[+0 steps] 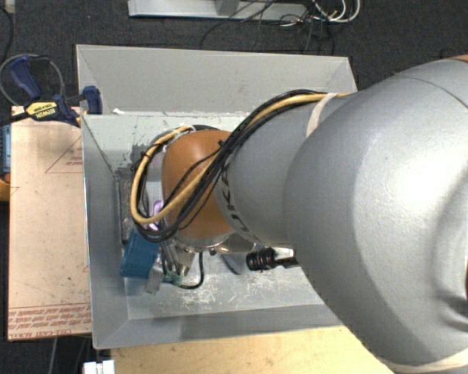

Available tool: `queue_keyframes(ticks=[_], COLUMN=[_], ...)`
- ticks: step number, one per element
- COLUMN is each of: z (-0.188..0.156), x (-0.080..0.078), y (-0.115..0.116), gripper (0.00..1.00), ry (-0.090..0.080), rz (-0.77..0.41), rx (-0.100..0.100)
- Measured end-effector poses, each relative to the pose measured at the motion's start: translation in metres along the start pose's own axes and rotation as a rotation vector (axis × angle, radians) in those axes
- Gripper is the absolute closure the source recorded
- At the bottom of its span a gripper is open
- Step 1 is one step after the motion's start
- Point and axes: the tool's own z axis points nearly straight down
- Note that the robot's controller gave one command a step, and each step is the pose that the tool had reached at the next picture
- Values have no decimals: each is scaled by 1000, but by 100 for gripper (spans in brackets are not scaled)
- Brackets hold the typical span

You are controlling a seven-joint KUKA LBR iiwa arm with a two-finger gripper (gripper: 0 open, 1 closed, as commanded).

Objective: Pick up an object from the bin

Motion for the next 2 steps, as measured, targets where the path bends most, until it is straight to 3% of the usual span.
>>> queue_keyframes(ticks=[2], z=[-40], x=[0], y=[-2], gripper=[100], ry=[3], rz=[-3], rx=[3])
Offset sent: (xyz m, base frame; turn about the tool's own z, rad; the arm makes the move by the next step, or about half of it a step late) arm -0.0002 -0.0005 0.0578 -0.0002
